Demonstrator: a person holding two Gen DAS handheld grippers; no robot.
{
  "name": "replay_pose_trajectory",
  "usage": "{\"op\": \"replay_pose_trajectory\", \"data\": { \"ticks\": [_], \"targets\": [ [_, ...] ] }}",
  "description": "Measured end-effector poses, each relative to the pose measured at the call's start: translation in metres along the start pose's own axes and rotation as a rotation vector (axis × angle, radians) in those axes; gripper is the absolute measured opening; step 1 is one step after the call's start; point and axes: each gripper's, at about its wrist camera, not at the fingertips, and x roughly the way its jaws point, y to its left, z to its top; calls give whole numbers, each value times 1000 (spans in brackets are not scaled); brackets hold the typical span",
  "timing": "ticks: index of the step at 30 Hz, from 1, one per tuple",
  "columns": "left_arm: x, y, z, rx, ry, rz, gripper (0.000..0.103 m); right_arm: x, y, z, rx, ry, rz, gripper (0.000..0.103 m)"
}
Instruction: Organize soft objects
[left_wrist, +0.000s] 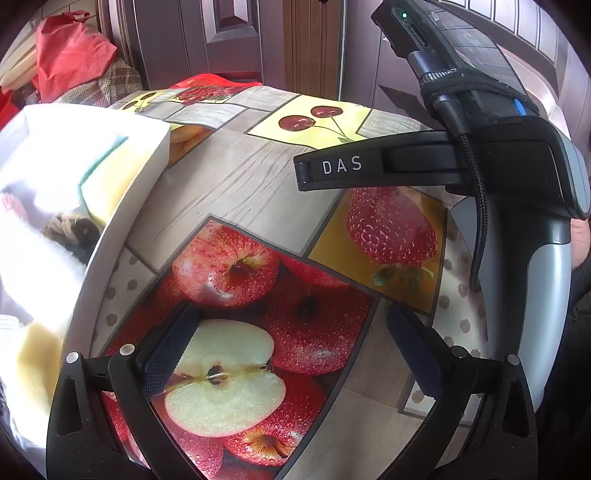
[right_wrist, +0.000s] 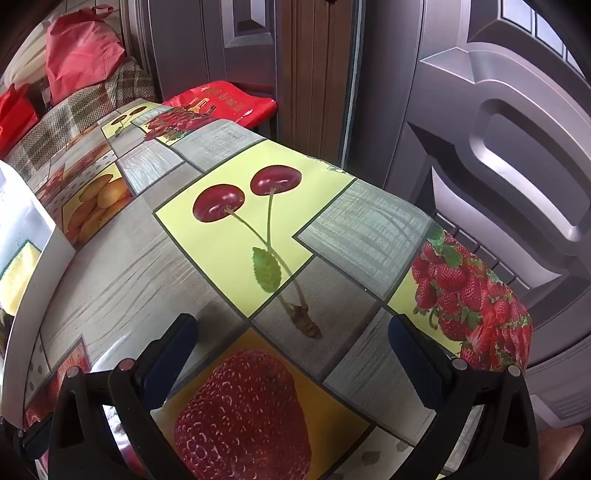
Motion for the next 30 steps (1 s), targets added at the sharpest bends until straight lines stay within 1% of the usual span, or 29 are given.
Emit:
{"op": "replay_pose_trajectory", "data": {
  "ticks": [30],
  "targets": [
    [1,1,1,-1,0,-1,102,0,0,0,0,0,0,103]
  ]
}}
